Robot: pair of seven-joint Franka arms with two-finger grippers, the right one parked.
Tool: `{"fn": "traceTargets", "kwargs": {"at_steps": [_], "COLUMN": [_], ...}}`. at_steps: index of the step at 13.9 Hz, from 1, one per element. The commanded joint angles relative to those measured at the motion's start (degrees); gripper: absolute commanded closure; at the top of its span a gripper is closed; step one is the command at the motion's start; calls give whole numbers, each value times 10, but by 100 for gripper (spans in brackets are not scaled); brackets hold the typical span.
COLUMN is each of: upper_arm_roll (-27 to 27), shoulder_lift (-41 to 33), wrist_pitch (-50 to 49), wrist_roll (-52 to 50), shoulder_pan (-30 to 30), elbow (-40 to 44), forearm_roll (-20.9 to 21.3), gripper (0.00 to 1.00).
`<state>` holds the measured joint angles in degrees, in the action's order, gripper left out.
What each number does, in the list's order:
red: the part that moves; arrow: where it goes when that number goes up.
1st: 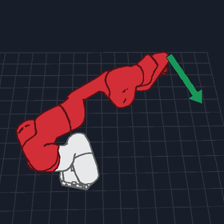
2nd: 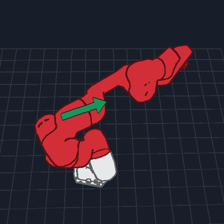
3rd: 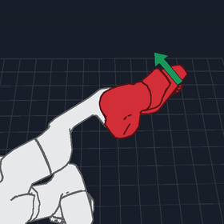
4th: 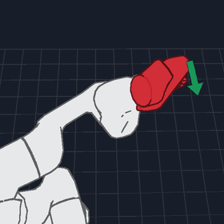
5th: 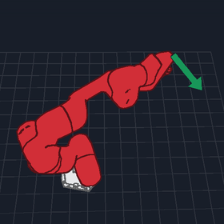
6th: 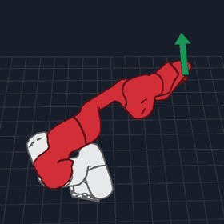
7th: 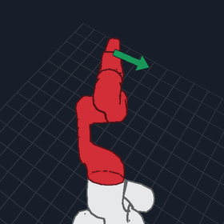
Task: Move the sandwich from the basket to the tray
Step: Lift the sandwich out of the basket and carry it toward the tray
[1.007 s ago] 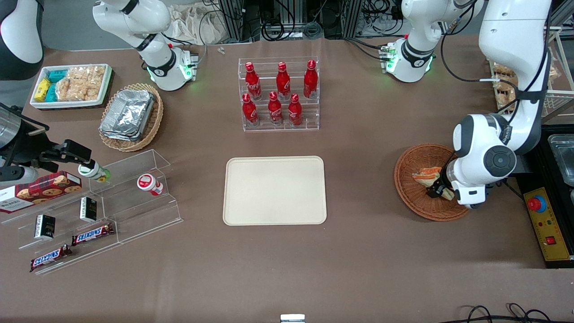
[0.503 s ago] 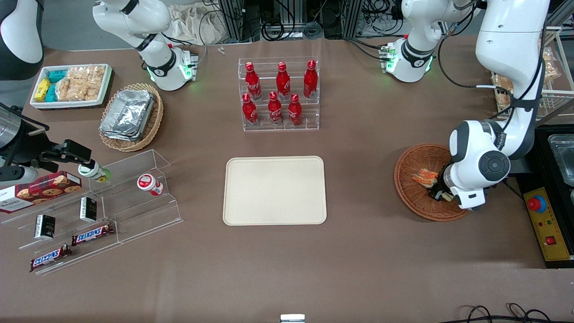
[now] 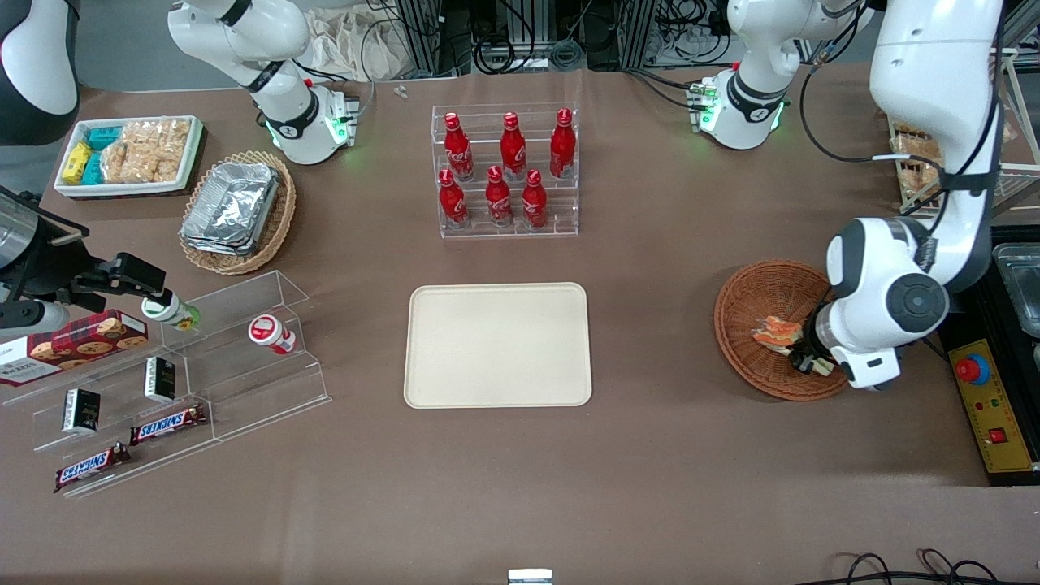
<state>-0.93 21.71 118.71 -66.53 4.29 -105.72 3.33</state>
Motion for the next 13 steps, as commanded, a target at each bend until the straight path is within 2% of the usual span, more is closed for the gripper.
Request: {"fn": "traceTargets", "kwargs": {"at_steps": [1,4,7,9,11,13], "upper_arm_roll": [18,57,136,196,247,257], "shoulder_lift": [-11,-15,-18,-8,15,49], "wrist_pitch": [-159,-272,-301,-285,-206,-133], "wrist_roll": [3,34,33,62,71,78], "shoulder_pan": [5,5,4,4,6,54], "elbow": [131,231,299,308,301,284], "forearm_roll": [10,4,-8,-32,-29,-15], "gripper": [100,100,100,100,100,100]}}
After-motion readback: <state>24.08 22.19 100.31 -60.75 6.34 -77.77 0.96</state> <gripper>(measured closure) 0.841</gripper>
